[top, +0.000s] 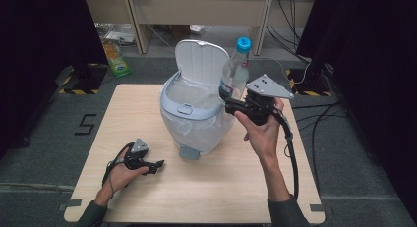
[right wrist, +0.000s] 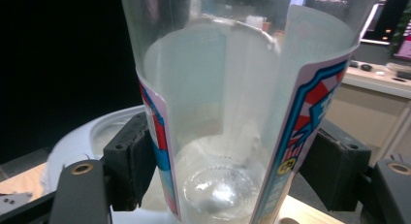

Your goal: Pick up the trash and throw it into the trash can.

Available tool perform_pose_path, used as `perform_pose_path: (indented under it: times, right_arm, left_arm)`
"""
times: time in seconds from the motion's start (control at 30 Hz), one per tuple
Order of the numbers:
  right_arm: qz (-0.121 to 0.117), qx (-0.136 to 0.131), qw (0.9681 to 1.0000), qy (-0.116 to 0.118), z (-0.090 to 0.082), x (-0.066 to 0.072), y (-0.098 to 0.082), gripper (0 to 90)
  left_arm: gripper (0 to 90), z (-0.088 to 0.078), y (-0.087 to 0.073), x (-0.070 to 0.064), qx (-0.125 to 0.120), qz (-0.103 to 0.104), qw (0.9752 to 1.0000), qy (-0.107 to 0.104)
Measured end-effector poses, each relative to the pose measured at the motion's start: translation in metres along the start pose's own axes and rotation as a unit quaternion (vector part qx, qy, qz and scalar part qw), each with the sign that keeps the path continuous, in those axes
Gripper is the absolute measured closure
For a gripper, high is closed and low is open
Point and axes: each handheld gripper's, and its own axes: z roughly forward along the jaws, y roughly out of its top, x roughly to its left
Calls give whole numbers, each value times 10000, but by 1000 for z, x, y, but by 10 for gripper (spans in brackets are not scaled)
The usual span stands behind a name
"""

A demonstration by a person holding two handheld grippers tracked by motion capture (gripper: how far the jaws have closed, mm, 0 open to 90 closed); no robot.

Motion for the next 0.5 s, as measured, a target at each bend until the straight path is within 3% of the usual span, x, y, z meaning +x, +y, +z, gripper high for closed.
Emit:
perform_pose_path:
  times: [0.27,0.5]
  right_arm:
    - [-86,88,9994,309,28,18,15,280]
    - [-56,258,9983,514,48,29,15,280]
  left_arm:
    - [115,0,0,0,-6,-10,10000,-3]
    - [115,0,0,0,-2,-5,10000,-5]
